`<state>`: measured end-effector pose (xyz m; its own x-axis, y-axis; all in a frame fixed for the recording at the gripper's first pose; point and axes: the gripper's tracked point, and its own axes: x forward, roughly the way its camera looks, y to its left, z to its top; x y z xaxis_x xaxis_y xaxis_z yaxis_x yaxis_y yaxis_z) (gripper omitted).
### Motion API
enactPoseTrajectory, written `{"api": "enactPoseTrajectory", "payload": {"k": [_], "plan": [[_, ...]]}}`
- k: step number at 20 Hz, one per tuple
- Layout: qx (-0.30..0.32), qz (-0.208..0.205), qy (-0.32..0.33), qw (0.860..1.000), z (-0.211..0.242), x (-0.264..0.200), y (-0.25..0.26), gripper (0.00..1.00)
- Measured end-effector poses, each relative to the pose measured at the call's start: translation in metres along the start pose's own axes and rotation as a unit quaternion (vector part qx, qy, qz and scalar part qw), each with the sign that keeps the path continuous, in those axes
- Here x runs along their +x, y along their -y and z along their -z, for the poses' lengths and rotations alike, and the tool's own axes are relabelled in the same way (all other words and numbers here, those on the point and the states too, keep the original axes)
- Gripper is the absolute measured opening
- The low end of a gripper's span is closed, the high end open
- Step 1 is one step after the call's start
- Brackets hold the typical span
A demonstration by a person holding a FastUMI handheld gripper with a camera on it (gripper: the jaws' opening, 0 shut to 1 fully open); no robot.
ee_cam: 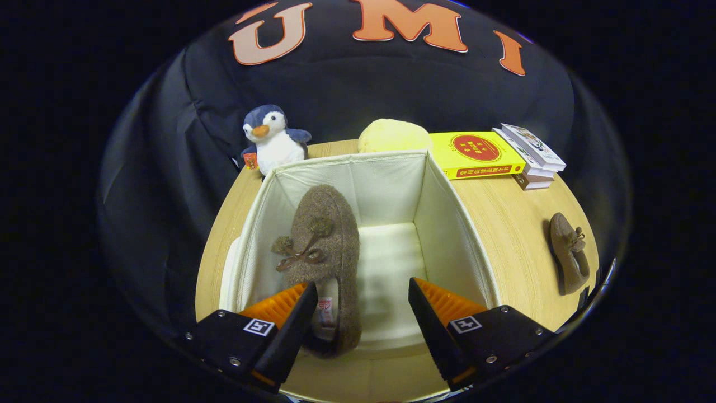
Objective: Open the storage box then place both shoes into the box .Put the left shoe in first, then the right shoe, with the right side of both shoes facing outward in a uniform manner.
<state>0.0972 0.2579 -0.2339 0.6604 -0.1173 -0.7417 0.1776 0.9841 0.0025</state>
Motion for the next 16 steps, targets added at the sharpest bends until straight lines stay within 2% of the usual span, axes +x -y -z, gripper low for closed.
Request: {"api": "enactPoseTrajectory", "payload": {"k": [4,9,13,16], "plan": [[0.017,-0.041,0.027,0.999,-0.018,-0.018,-0.005,0.98],[0.019,-0.071,0.068,0.995,-0.043,-0.047,0.022,0.98],[0.035,-0.062,0.098,0.993,-0.058,-0.062,0.086,0.98],[0.054,-0.036,0.107,0.992,-0.059,-0.063,0.154,0.98]]}}
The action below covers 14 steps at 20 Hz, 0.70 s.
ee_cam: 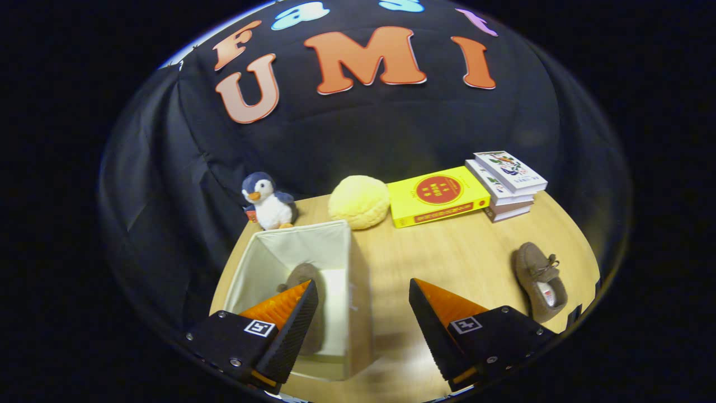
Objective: Open the storage box then place both shoes into the box .Put the left shoe in first, then the right shoe, with the right side of both shoes facing outward in a uniform manner.
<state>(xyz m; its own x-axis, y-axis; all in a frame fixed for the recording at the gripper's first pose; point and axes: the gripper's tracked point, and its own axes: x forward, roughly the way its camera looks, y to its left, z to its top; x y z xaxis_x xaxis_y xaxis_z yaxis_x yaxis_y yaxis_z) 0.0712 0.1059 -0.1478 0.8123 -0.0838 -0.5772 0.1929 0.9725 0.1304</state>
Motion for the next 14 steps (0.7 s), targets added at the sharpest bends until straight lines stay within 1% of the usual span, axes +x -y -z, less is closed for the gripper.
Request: {"api": "enactPoseTrajectory", "payload": {"k": [3,8,12,14], "plan": [[0.011,0.025,0.007,1.0,-0.002,-0.006,0.07,0.98],[0.012,0.069,0.009,0.997,0.006,-0.017,0.187,0.98],[0.0,0.105,0.007,0.994,0.022,-0.021,0.27,0.97],[0.004,0.113,-0.001,0.994,0.037,-0.018,0.303,0.96]]}}
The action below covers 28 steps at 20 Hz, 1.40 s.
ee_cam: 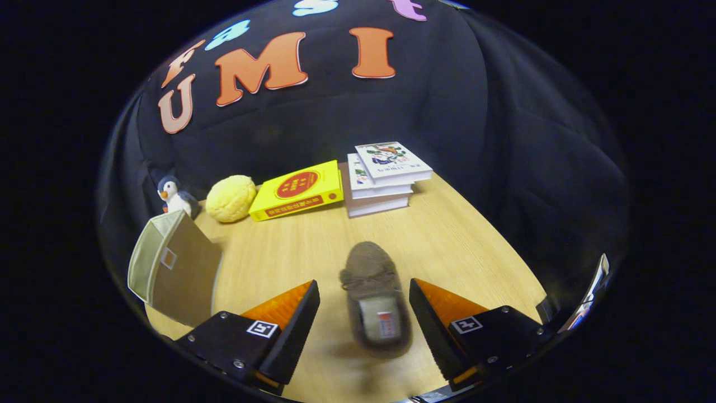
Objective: Open the storage box then place both shoes into the box .Put the left shoe in first, then the right shoe, with the right side of both shoes facing outward in a uniform manner.
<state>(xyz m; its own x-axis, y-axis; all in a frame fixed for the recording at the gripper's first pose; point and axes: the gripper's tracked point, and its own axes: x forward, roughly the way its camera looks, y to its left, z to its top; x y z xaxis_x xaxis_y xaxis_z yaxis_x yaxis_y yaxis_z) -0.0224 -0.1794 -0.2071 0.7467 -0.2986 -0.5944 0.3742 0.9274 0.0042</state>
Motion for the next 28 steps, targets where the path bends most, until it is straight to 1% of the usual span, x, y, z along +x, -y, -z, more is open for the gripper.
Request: {"api": "enactPoseTrajectory", "payload": {"k": [3,5,9,10,11,12,13,14,15,16,18,20,25,28], "plan": [[0.0,0.002,-0.017,1.0,0.028,0.018,0.031,0.94],[-0.005,-0.002,-0.02,1.0,0.042,0.029,0.04,0.87],[0.002,-0.024,-0.028,0.999,0.057,0.054,0.036,0.68],[0.004,-0.033,-0.029,0.999,0.057,0.06,0.031,0.58],[0.003,-0.04,-0.031,0.999,0.06,0.065,0.027,0.53],[-0.003,-0.043,-0.033,0.999,0.06,0.068,0.024,0.44],[-0.007,-0.046,-0.032,0.998,0.06,0.072,0.02,0.39],[-0.014,-0.036,-0.029,0.999,0.059,0.074,0.021,0.28],[-0.016,-0.026,-0.027,0.999,0.058,0.078,0.025,0.21],[-0.012,-0.024,-0.027,0.999,0.057,0.078,0.026,0.09],[-0.002,-0.015,-0.025,1.0,0.056,0.076,0.028,0.03],[0.011,-0.01,-0.02,1.0,0.052,0.07,0.029,0.01],[0.029,-0.011,0.007,0.999,0.018,0.036,0.017,0.0],[0.031,-0.002,0.023,0.999,-0.003,0.01,-0.006,0.01]]}}
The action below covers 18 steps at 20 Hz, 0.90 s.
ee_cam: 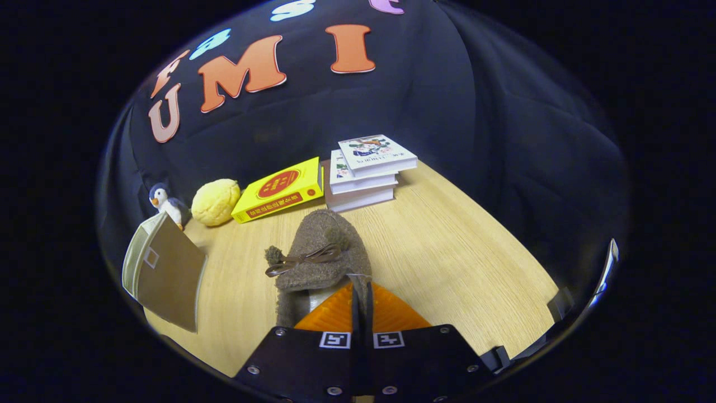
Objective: Open the storage box then place both shoes into the box .Put the left shoe in first, then the right shoe, with the right side of both shoes facing outward in a uniform manner.
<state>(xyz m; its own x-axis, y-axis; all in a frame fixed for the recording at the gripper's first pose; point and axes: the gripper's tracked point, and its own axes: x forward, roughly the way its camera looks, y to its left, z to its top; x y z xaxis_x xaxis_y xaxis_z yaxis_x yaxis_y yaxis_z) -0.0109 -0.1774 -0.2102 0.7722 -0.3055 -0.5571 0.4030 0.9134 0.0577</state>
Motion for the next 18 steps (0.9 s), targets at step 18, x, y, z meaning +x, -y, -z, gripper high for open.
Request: {"api": "enactPoseTrajectory", "payload": {"k": [18], "plan": [[0.013,-0.088,0.034,0.995,-0.035,-0.093,-0.308,0.01]]}}
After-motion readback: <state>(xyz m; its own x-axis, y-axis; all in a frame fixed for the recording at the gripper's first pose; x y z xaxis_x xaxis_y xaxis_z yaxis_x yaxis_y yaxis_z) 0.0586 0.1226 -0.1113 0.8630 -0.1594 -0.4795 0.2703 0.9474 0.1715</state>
